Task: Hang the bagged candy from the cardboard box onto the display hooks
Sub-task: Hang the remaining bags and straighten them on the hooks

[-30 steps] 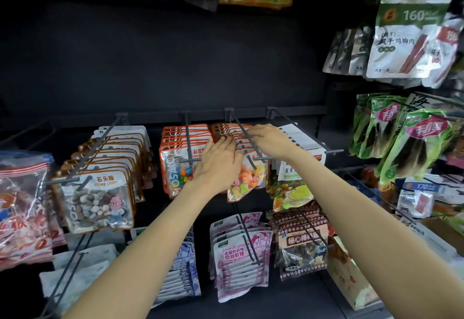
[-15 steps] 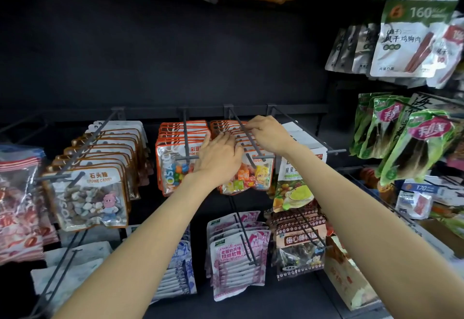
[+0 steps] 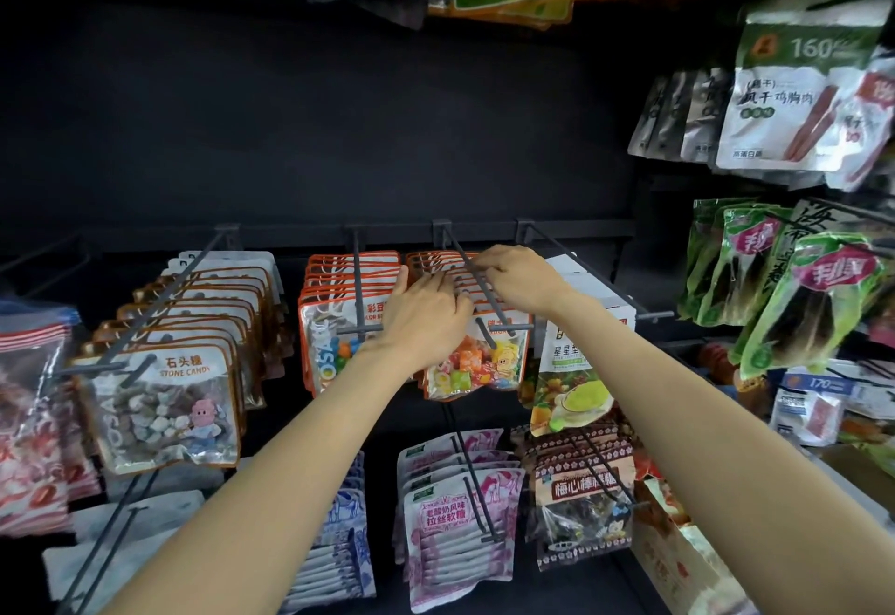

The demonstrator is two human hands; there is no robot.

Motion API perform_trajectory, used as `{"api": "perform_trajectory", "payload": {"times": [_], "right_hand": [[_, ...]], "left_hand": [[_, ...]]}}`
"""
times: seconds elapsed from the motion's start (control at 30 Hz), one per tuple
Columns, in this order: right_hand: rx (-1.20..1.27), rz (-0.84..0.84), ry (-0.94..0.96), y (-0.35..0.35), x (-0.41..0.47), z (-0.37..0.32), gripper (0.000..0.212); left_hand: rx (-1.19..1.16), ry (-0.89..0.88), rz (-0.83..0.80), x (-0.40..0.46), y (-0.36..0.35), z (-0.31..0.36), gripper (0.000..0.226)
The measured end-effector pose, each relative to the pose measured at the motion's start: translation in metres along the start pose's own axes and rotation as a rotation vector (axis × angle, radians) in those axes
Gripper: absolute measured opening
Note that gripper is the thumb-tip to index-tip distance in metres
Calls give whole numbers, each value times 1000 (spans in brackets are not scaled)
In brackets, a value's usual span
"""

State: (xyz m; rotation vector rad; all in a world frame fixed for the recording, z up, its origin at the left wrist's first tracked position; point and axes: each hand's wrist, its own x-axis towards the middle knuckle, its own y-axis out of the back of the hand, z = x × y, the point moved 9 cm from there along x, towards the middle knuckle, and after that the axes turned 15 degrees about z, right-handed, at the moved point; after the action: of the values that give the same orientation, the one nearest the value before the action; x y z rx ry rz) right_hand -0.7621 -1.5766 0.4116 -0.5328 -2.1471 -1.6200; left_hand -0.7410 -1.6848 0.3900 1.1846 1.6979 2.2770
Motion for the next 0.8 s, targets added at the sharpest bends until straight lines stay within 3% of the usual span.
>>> {"api": "perform_trajectory", "payload": {"times": [0.5, 0.67, 0.8], "right_hand": [[-45, 36, 21, 3, 13, 0, 37], [-54, 71, -21, 10, 33, -4, 19], [-63, 45, -35, -1, 40, -5, 17]], "left_hand": [[125, -40, 10, 8, 0, -3, 44], [114, -39, 101, 4, 1, -2, 53], [127, -56, 160, 0, 4, -1, 56]]}}
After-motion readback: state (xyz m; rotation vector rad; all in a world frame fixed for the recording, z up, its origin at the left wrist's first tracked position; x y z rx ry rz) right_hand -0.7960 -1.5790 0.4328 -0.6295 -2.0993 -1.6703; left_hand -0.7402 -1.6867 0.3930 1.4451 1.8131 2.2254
